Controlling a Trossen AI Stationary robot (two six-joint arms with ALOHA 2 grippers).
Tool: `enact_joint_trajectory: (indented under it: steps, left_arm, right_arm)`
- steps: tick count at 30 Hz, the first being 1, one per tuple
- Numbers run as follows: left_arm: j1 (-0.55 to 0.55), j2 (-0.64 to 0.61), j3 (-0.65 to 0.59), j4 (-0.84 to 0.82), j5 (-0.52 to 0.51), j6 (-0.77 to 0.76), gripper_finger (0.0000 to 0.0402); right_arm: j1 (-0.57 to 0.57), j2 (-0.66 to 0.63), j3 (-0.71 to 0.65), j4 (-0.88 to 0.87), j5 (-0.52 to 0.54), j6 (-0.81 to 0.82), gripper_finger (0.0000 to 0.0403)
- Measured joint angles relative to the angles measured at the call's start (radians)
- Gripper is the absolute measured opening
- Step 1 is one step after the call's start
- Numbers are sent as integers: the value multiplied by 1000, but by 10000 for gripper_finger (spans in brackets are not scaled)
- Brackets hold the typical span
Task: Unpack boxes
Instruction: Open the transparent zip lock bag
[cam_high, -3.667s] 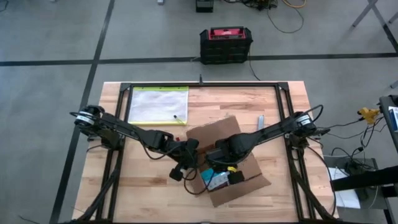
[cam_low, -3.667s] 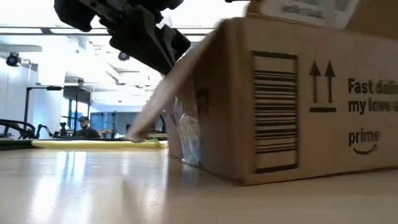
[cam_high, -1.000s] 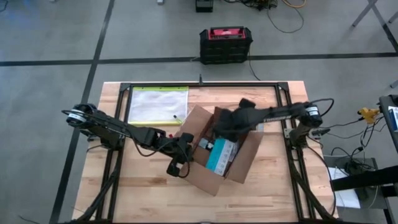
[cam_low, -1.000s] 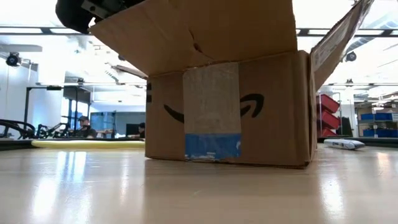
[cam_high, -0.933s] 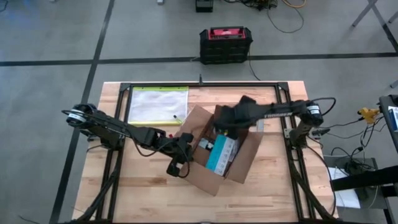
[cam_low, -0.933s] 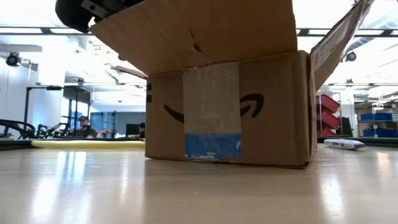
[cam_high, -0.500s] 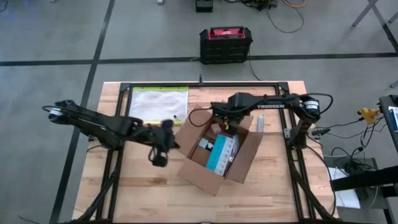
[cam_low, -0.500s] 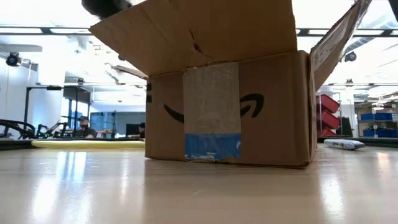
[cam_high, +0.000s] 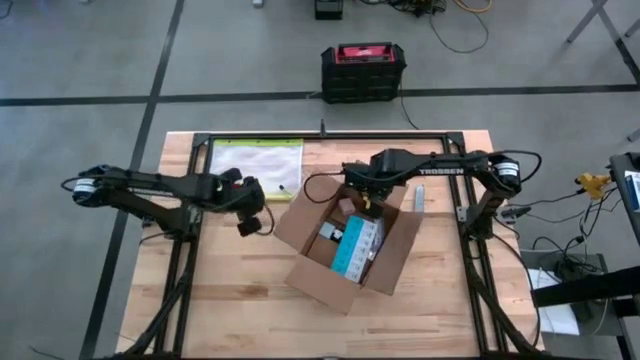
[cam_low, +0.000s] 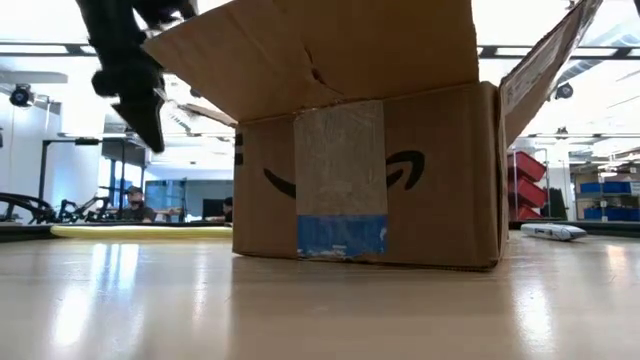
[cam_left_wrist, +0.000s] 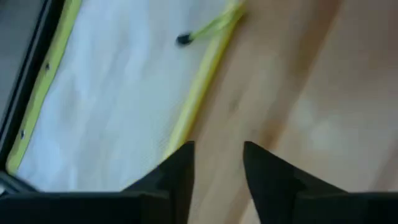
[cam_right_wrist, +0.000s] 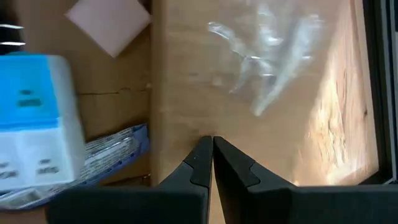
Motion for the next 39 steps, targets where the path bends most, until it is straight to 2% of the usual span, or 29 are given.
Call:
enact_joint_trajectory:
  steps: [6, 10, 18, 21, 27, 31, 33, 35, 39]
  left_arm:
    - [114, 66, -69, 79, 48, 224, 196]
    - [181, 122, -93, 177, 109, 360, 215]
    - [333, 261, -93, 295, 168, 480, 202]
    - [351, 303, -95, 318, 220, 536, 194]
    - [382, 366, -98, 443, 213, 592, 192]
    - [397, 403, -94, 458, 241, 593, 196]
    - [397, 423, -96, 455, 261, 582, 185]
    - [397, 436, -97, 454, 275, 568, 155]
    - [397, 424, -101, 451, 290, 545, 41]
  right_arm:
    - [67, -50, 0, -1, -2, -2, 0]
    - [103, -71, 0, 1, -2, 8, 0]
    - [156, -90, 0, -5, 0, 39, 0]
    - [170, -97, 0, -10, 1, 49, 0]
    - [188, -102, 0, -11, 1, 55, 0]
    - [196, -102, 0, -15, 0, 64, 0]
    - [202, -102, 0, -20, 1, 64, 0]
    - [209, -105, 0, -22, 1, 63, 0]
    - [229, -130, 0, -15, 39, 62, 0]
